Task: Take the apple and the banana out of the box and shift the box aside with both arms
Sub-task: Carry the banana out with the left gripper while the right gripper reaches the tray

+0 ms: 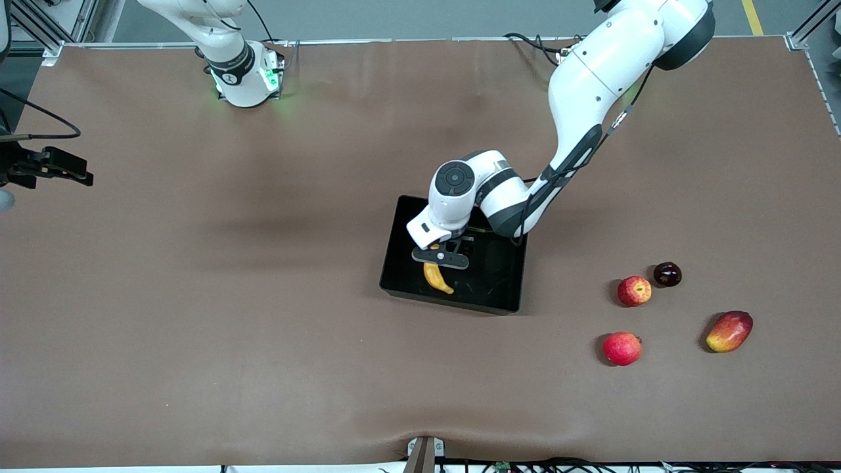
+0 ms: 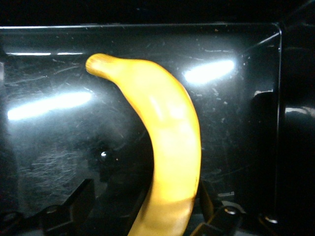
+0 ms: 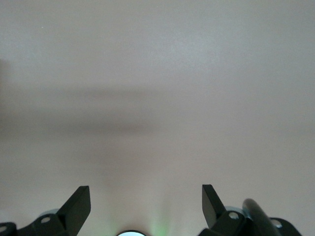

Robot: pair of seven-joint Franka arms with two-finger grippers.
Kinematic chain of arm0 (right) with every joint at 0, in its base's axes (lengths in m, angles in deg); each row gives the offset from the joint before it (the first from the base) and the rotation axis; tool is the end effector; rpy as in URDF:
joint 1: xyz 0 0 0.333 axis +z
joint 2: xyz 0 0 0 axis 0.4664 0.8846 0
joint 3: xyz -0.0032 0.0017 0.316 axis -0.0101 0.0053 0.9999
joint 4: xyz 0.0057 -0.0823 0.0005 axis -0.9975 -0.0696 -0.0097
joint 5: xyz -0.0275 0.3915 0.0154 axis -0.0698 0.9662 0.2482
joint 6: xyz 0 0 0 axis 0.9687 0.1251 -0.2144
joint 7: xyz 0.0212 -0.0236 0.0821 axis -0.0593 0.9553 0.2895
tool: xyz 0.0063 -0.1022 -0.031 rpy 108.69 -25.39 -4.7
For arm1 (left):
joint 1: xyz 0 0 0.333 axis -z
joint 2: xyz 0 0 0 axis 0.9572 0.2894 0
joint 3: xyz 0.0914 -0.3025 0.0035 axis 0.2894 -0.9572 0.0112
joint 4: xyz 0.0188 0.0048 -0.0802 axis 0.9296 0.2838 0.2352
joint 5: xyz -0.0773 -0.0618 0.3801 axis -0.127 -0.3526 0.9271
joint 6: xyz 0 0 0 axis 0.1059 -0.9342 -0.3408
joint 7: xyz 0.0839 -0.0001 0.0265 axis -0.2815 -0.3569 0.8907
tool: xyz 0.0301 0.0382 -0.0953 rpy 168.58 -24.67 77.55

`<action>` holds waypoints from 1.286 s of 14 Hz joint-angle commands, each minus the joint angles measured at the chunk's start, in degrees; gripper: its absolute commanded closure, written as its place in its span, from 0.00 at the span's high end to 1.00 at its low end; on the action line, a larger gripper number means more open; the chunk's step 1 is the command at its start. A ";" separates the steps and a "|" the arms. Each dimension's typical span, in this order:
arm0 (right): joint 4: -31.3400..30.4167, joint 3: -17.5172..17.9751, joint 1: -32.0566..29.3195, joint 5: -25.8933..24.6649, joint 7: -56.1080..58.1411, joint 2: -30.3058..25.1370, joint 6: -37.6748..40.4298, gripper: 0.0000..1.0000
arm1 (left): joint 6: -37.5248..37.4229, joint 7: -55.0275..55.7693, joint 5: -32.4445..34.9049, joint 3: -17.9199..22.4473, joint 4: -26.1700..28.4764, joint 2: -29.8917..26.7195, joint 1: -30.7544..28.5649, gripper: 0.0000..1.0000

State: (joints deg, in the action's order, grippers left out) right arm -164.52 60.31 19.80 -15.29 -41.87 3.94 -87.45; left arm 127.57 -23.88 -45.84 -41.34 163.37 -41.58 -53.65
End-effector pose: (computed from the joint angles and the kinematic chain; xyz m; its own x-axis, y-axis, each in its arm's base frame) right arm 0.5573 -0.0621 0.5917 0.9898 0.0448 -0.1352 0.0467 -0.9988 0.0115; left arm 0.5114 -0.4765 0.1870 0.9761 -0.2055 0.0712 -0.2086 -0.9772 0.0386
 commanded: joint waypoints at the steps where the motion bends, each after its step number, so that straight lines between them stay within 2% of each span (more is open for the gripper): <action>1: -0.07 0.54 -0.70 -0.89 -0.32 -0.13 0.81 1.00 | 0.35 0.95 2.38 0.49 -1.32 0.21 1.04 0.00; 5: -0.07 0.63 -0.61 -0.89 -0.32 -0.13 1.69 1.00 | -2.89 1.04 2.48 0.40 -1.67 -2.51 0.95 0.00; 12: 1.60 0.98 0.62 -0.62 -3.83 0.58 0.81 1.00 | -8.09 0.43 1.25 -0.22 -2.11 -11.82 -0.36 0.00; 13: 1.78 0.98 0.71 -0.71 -3.83 1.10 0.81 1.00 | -9.05 -0.10 1.25 -0.22 -2.11 -12.96 -1.06 0.00; 15: 6.50 1.07 1.14 0.60 -3.66 4.08 0.99 1.00 | -10.81 -3.07 -0.59 -0.31 -1.85 -16.21 -3.96 0.00; 18: 10.56 1.07 1.84 0.96 -3.39 6.29 0.82 1.00 | -14.24 -13.42 -5.15 -0.31 -1.85 -19.38 -10.27 0.00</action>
State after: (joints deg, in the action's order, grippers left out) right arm -158.90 61.43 20.82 -14.84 -44.50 7.53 -87.48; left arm 114.85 -31.33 -47.92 -41.35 160.22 -58.03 -59.81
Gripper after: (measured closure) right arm 0.000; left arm 0.656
